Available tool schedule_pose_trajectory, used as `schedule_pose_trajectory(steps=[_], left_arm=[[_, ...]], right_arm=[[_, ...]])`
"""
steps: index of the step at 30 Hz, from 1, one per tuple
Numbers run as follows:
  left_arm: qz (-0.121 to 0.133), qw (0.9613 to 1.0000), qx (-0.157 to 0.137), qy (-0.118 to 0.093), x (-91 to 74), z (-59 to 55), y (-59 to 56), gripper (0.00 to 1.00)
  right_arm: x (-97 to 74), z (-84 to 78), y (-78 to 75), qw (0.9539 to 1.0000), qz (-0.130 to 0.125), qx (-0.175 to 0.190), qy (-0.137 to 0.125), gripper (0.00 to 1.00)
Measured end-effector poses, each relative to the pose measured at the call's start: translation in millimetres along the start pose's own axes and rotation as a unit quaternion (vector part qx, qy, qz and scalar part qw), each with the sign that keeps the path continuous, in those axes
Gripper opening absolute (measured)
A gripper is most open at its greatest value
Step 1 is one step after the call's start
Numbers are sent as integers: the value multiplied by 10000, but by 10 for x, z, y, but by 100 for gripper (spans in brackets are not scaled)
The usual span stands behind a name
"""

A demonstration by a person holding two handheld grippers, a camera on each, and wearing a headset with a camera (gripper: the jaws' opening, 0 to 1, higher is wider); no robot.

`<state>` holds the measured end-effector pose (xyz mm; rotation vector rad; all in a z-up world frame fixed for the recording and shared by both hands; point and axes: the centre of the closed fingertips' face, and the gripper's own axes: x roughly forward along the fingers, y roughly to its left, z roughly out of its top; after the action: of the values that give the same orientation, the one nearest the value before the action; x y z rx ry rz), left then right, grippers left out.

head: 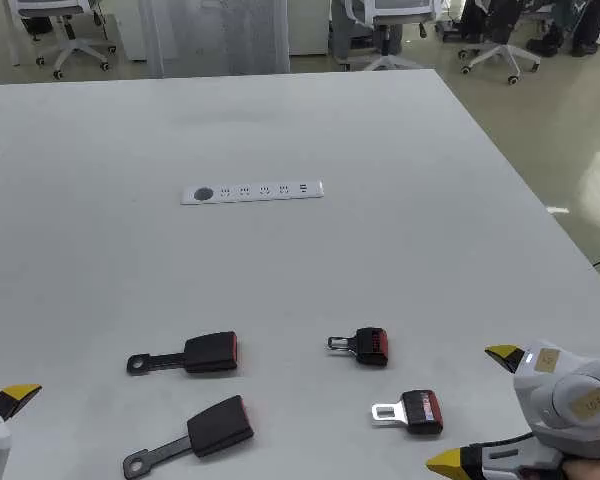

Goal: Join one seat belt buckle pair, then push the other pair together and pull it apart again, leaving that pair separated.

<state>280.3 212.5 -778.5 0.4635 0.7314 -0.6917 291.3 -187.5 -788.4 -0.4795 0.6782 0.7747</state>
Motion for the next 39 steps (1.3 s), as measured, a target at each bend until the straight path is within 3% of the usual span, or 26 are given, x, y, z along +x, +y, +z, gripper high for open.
schedule_pose_trajectory(steps=[17,26,30,34,39], left_arm=[[12,10000,34,64,-4,-44,-3,100],[14,9999,104,52,-15,-39,-13,100],[269,9994,222,28,-40,-22,93,100],[365,9990,214,-134,-68,38,137,100],[309,9993,90,-172,-67,43,118,100]], right_arm=[[-17,-72,-1,9996,33,251,142,100],[-43,-23,-5,10000,12,34,34,100],[-71,-17,-44,9999,-51,82,90,100],[-149,121,-174,9992,-328,72,-205,100],[-132,153,-174,9992,-249,134,-282,100]])
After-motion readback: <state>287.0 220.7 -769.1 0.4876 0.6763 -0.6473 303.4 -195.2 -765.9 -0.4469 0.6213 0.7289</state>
